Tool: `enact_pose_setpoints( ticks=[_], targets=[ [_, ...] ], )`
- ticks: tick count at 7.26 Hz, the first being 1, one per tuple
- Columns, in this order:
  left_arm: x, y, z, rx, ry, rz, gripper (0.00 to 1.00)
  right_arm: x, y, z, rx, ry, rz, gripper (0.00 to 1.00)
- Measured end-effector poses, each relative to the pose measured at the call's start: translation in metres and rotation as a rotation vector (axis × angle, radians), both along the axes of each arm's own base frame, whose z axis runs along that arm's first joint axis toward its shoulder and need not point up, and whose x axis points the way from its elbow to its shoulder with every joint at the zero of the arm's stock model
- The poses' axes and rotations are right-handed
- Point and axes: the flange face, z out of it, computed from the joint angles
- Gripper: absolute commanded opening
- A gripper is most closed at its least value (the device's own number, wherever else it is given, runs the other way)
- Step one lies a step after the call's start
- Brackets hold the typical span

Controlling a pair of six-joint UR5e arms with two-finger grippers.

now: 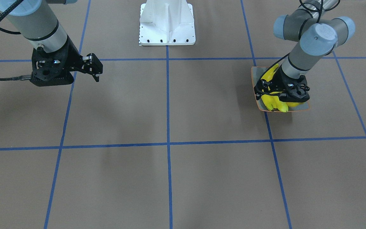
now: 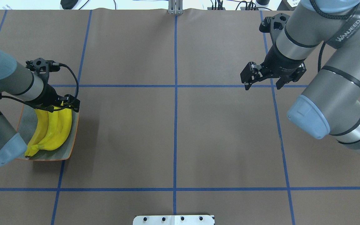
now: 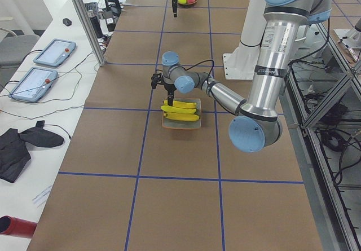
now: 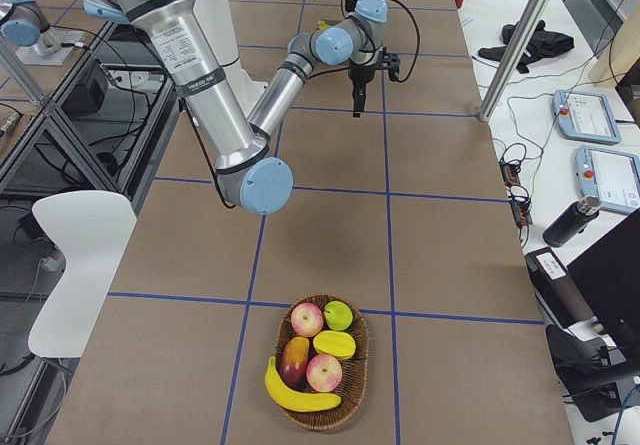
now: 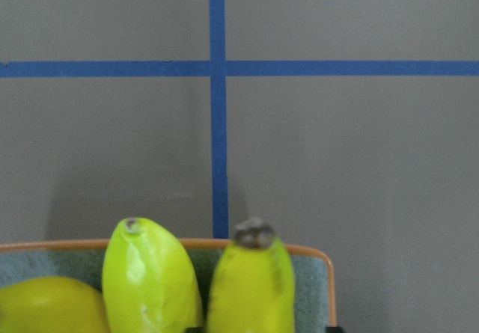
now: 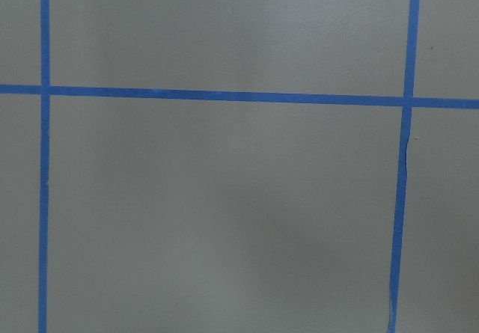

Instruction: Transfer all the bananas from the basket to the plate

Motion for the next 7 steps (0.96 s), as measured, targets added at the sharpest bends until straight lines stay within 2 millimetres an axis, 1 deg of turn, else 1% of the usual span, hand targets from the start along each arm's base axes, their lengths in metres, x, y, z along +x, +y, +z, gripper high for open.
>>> enact_pose_setpoints(
  ticks=[2,3,4,5,6,7],
  targets=[
    [-0.007,0.0,-0.024,0.03,0.034,-0.006,1.0,0.003,0.0,-0.001,0.005,-0.002,0.001,1.0],
    [-0.013,-0.006,-0.04,0.048,0.054,-0.022,1.0,0.007,-0.002,-0.001,0.014,-0.002,0.001,1.0],
    [-0.017,-0.017,-0.056,0.061,0.07,-0.043,1.0,0.018,-0.008,0.005,0.033,0.002,-0.004,1.0],
    [-0.015,-0.032,-0.073,0.066,0.076,-0.061,1.0,0.037,-0.016,0.021,0.057,0.018,-0.015,1.0],
    [-0.006,-0.049,-0.091,0.06,0.079,-0.078,1.0,0.064,-0.025,0.046,0.084,0.041,-0.036,1.0],
    [0.003,-0.063,-0.106,0.048,0.084,-0.094,1.0,0.099,-0.033,0.075,0.099,0.068,-0.048,0.99]
  ],
)
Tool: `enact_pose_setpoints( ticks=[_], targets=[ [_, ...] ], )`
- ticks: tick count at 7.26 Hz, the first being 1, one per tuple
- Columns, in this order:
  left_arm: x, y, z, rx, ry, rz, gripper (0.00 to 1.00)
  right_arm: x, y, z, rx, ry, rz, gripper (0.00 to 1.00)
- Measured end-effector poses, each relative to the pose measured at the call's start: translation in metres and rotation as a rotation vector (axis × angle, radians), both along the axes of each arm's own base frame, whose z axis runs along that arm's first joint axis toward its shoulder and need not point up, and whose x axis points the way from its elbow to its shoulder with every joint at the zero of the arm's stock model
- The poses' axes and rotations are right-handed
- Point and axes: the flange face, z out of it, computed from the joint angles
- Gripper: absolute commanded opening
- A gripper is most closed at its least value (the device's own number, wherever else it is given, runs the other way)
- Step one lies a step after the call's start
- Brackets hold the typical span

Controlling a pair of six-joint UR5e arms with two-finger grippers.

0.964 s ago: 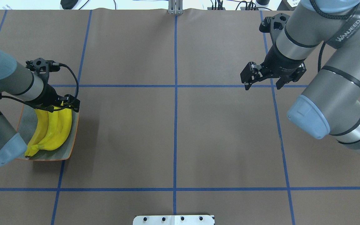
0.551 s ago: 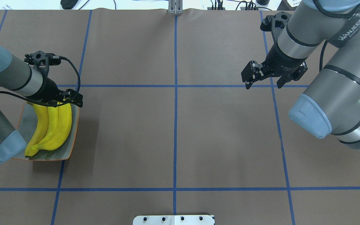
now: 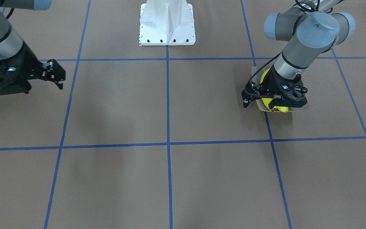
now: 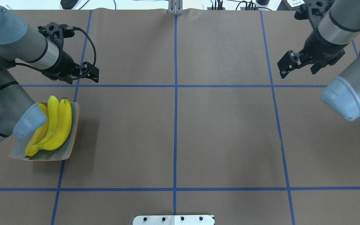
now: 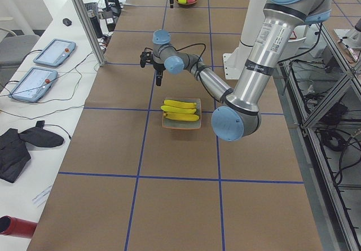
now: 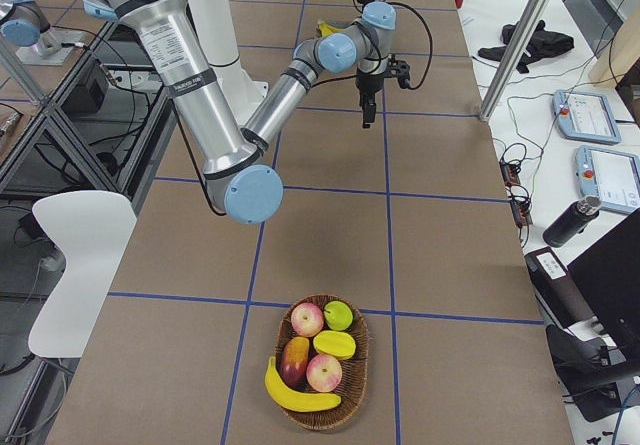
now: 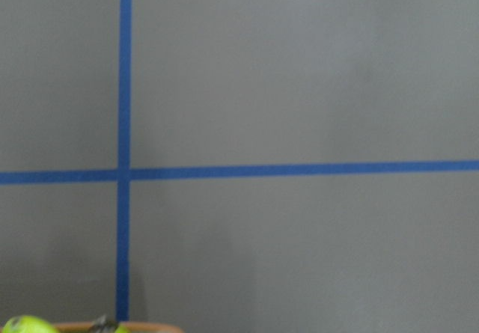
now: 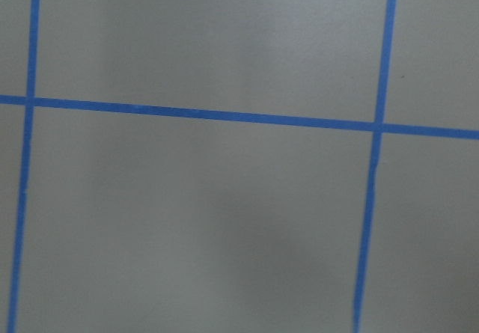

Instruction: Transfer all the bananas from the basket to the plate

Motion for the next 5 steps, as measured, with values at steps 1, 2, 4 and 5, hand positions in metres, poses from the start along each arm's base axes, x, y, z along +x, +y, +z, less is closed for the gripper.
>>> enact_pose_setpoints(
  ticks=[1,2,4,5],
  targets=[
    [0.008,-0.01,-0.01,-0.009,0.005,-0.01,1.0,0.044,-0.004,0.038,-0.008,0.03,0.01,1.0],
    [0.013,-0.016,-0.016,-0.014,0.008,-0.015,1.0,0.098,-0.002,0.084,-0.019,0.062,0.016,0.99],
    [0.022,-0.025,-0.029,-0.021,0.018,-0.025,1.0,0.203,0.013,0.182,-0.086,0.107,0.036,0.99],
    [0.026,-0.028,-0.037,-0.023,0.024,-0.029,1.0,0.239,0.026,0.23,-0.156,0.115,0.061,0.99]
  ],
)
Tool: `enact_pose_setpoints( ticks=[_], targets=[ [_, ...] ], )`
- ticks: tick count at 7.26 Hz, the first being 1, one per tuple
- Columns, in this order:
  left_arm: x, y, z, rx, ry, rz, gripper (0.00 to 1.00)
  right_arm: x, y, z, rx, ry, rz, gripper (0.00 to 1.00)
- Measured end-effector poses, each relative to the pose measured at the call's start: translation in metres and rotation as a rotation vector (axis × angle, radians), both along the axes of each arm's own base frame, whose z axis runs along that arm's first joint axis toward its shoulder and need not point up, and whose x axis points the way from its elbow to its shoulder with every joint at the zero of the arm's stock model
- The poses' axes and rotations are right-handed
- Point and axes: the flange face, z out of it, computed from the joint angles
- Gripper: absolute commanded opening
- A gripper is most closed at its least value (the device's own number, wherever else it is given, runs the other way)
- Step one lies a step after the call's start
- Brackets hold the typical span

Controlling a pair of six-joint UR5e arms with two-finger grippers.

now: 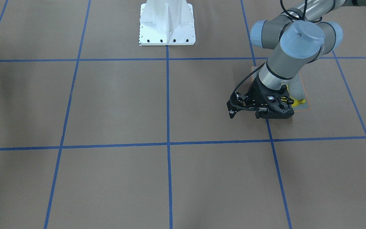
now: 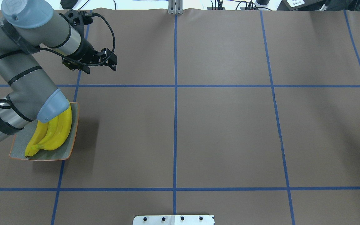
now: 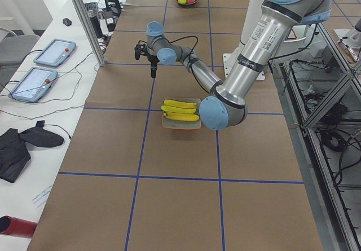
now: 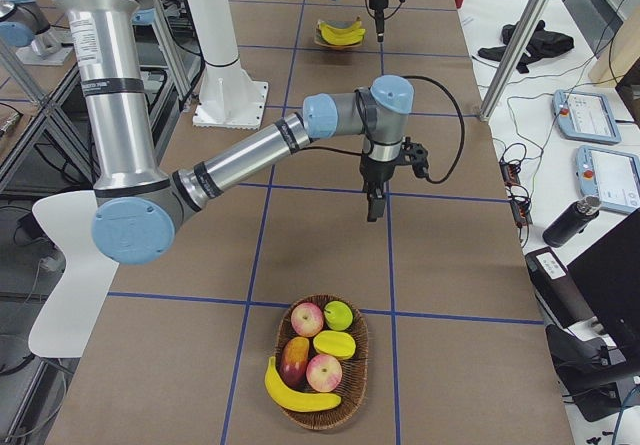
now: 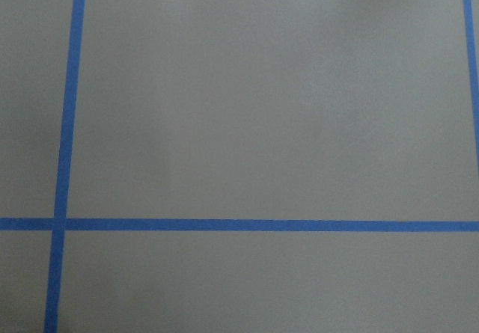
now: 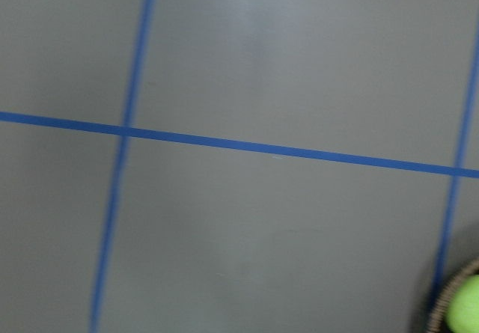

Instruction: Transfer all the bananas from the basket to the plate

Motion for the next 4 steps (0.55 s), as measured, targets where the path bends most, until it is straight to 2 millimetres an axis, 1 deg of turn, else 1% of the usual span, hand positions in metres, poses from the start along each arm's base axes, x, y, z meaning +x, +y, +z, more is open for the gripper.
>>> enact_pose_setpoints(
  ticks=[1,2,3,4],
  targets=[
    [0.002,-0.002,-0.005,0.002,0.002,-0.005,1.0,0.024,0.014,0.044,-0.066,0.002,0.013,0.99],
    [0.004,-0.004,-0.011,0.009,0.001,-0.011,1.0,0.041,0.025,0.087,-0.132,-0.001,0.016,0.99],
    [0.006,-0.007,-0.017,0.015,0.003,-0.015,1.0,0.053,0.034,0.13,-0.205,-0.012,0.019,0.99],
    [0.009,-0.01,-0.022,0.02,0.003,-0.019,1.0,0.059,0.044,0.166,-0.266,-0.029,0.016,0.99]
  ],
)
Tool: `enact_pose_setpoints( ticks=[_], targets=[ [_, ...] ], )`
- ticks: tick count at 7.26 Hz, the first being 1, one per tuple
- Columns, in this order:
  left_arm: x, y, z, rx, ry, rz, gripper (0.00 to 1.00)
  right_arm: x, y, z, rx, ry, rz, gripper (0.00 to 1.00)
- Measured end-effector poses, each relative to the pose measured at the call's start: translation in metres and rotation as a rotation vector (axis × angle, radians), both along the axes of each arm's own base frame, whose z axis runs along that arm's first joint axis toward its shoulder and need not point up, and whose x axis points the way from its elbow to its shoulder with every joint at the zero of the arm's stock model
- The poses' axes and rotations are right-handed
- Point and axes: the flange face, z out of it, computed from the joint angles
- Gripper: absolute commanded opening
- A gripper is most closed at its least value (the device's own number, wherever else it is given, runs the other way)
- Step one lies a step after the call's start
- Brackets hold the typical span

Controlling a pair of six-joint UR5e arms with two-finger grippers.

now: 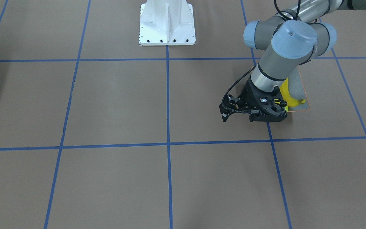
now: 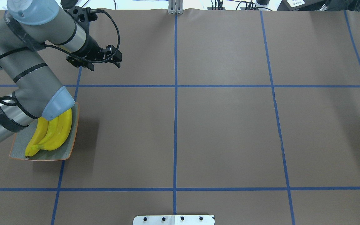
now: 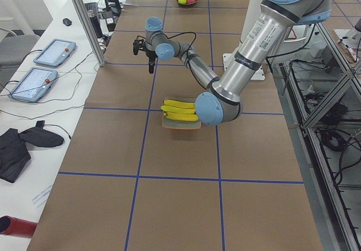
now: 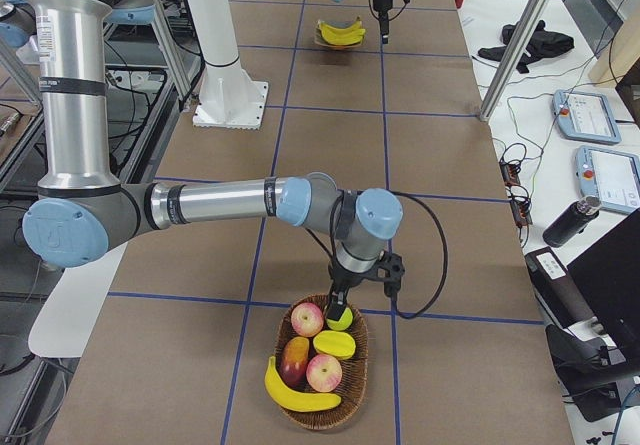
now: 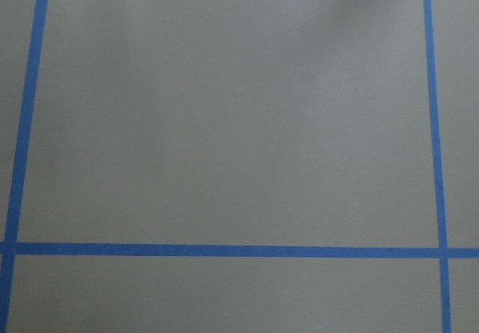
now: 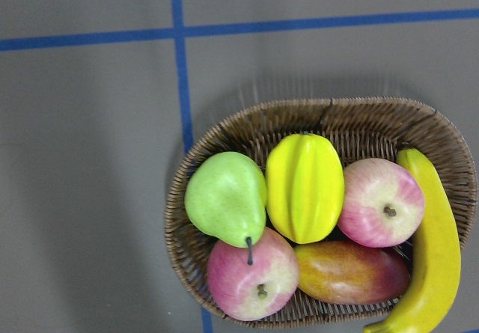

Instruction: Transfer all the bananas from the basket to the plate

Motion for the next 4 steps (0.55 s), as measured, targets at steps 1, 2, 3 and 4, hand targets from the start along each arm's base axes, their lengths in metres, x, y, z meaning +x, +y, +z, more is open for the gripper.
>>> enact_pose_setpoints(
  ticks=[1,2,3,4],
  targets=[
    [0.003,-0.003,-0.003,0.005,-0.003,-0.005,1.0,0.005,0.011,0.034,-0.047,-0.017,-0.01,0.99],
    [0.005,-0.005,-0.007,0.009,-0.004,-0.009,1.0,0.009,0.022,0.067,-0.075,-0.028,-0.016,0.99],
    [0.006,-0.006,-0.009,0.013,-0.003,-0.01,1.0,0.01,0.034,0.103,-0.084,-0.033,-0.017,0.99],
    [0.008,-0.006,-0.011,0.016,-0.005,-0.011,1.0,0.011,0.045,0.133,-0.082,-0.033,-0.018,0.99]
  ],
)
